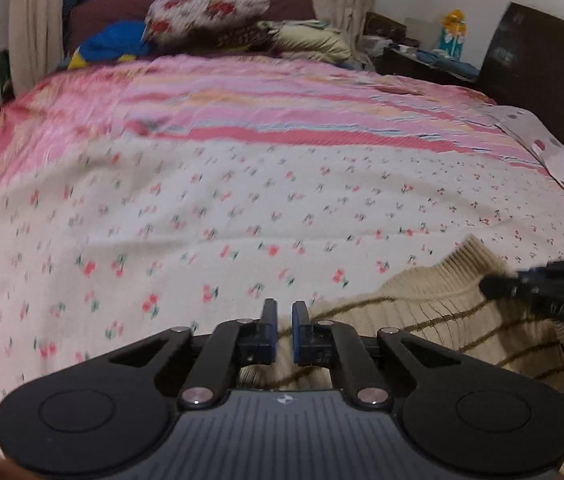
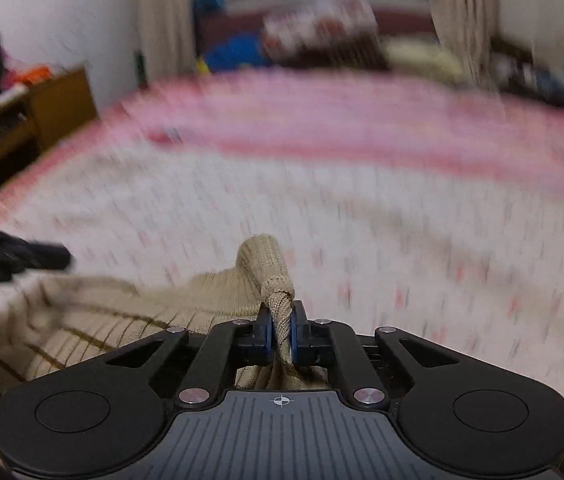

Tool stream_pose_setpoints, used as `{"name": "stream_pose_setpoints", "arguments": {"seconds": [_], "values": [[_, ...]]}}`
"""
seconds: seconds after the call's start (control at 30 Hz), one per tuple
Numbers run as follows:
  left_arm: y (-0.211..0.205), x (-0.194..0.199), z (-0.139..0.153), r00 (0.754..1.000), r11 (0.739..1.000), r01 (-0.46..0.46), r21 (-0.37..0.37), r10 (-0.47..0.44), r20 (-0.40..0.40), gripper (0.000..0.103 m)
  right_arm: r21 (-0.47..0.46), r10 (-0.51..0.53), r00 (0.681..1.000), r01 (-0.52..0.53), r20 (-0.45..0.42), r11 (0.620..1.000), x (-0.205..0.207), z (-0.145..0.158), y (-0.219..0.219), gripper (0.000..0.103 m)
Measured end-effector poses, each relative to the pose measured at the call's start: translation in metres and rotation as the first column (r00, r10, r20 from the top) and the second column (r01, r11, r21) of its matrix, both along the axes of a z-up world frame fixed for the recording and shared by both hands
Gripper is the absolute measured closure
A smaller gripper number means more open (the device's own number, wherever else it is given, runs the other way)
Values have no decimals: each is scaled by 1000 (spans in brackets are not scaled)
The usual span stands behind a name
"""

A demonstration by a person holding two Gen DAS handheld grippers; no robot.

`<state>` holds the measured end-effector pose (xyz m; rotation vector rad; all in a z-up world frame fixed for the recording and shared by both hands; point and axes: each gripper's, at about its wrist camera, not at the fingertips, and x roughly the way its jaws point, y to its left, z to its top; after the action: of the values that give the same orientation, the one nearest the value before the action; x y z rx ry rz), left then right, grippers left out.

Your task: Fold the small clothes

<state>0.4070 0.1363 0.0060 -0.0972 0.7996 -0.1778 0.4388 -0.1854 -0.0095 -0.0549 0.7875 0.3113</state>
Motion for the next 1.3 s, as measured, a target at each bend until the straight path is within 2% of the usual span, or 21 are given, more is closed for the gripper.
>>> {"name": "stream_pose_setpoints", "arguments": {"seconds": [0.07,0.2,0.33,0.4,0.5,0.6,0.67,0.73,0.77,0.8,0.87,0.93,1.07,1.17,1.23,1.3], "values": [[7,-5,-1,1000,1000,-1,0,1,2,83,8,4,1000,-5,20,1000,-6,2,-1,86],[15,-3,-3,1000,1000,0,-12,0,0,59,30,-11,997,9,72,1000,-12,17,-4,82],[4,9,-11,998,999,43,-11,-44,-35,57,2,-22,981,22,191,1000,-25,36,5,80],[-7,11,-19,992,995,96,10,-95,-83,57,19,-15,978,11,206,1000,-26,40,9,77],[-24,-4,-25,985,983,159,91,-151,-83,60,37,40,986,-47,164,998,-26,42,19,78],[-33,-30,-25,975,974,214,69,-208,-83,69,29,97,985,-102,140,994,-23,38,36,77],[-39,-49,-24,971,966,237,100,-231,-62,72,30,130,984,-135,121,990,-19,35,46,77],[-47,-66,-24,964,952,266,150,-262,-44,75,46,188,979,-192,78,980,-16,34,56,70],[-49,-72,-24,961,948,278,158,-274,-42,76,51,209,976,-212,57,976,-13,34,62,64],[-51,-77,-25,959,946,283,159,-280,-38,76,55,229,972,-231,40,971,-11,33,69,63],[-48,-81,-25,962,952,273,142,-271,-28,76,71,272,962,-271,-3,960,-2,32,86,62],[-40,-82,-26,966,962,257,92,-255,-26,76,57,322,946,-319,-45,946,9,27,104,57],[-31,-91,-28,971,969,240,56,-239,-17,76,-151,293,955,-297,-43,943,27,6,131,55],[-23,-96,-24,971,970,238,41,-238,2,76,-103,280,952,-293,-121,951,28,-5,120,55],[-14,-96,-17,975,975,220,14,-221,25,75,-131,319,940,-334,-122,933,14,-8,114,55],[-3,-95,-7,979,981,194,6,-194,62,73,-118,339,933,-352,-117,928,-1,-10,106,55]]}}
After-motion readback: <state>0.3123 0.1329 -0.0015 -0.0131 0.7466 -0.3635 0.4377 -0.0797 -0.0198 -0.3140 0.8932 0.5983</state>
